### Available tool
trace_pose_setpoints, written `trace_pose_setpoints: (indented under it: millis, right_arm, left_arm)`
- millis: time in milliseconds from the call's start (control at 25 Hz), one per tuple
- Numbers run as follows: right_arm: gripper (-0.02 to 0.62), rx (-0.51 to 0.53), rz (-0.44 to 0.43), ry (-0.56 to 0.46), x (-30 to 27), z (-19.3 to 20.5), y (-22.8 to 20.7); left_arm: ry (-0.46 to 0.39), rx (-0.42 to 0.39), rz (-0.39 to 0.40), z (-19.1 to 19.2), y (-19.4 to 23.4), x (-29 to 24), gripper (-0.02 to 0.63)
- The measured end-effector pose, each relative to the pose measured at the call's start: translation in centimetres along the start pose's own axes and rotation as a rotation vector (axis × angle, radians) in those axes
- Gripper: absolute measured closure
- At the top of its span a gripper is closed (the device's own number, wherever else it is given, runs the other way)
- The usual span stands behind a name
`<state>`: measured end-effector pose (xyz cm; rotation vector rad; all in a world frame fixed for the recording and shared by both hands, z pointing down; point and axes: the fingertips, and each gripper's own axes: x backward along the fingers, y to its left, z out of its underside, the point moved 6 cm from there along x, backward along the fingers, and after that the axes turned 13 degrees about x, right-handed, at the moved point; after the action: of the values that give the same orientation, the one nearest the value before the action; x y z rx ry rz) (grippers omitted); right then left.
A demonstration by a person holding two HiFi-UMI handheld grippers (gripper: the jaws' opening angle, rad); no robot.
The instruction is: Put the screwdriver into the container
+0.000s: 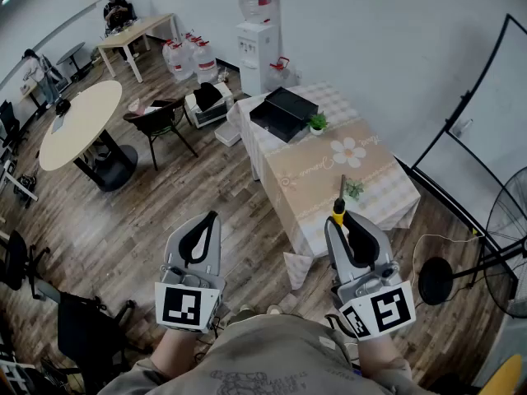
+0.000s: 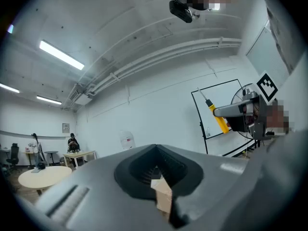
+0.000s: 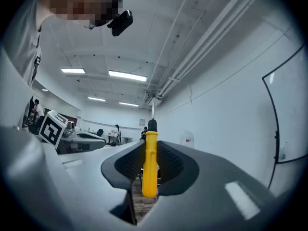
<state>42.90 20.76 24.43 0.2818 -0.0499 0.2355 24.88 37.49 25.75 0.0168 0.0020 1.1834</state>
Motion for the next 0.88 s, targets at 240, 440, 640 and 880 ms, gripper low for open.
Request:
trace_pose_setpoints:
  millis: [240, 440, 640, 880]
  right_arm:
    - [0.492, -0.012, 0.000, 0.002, 0.2, 0.3, -0.1]
    - [0.492, -0.029, -0.008, 0.006, 0.8, 0.4, -0.1]
    - [0.492, -0.030, -0.018, 0.008, 1.7, 0.4, -0.2]
    - [0.492, -0.023, -0.035, 0.008, 1.8, 0.7, -0.9]
  left_arm:
    - [0.007, -0.001, 0.002, 0.1, -0.3, -0.1, 0.606]
    - [0.011, -0.001, 0.011, 0.0, -1.1, 0.1, 0.606]
    - [0.018, -0.010, 0.003, 0.2, -1.7, 0.6, 0.606]
    - [0.016, 0.006, -0.041, 0.0, -2.0, 0.3, 0.606]
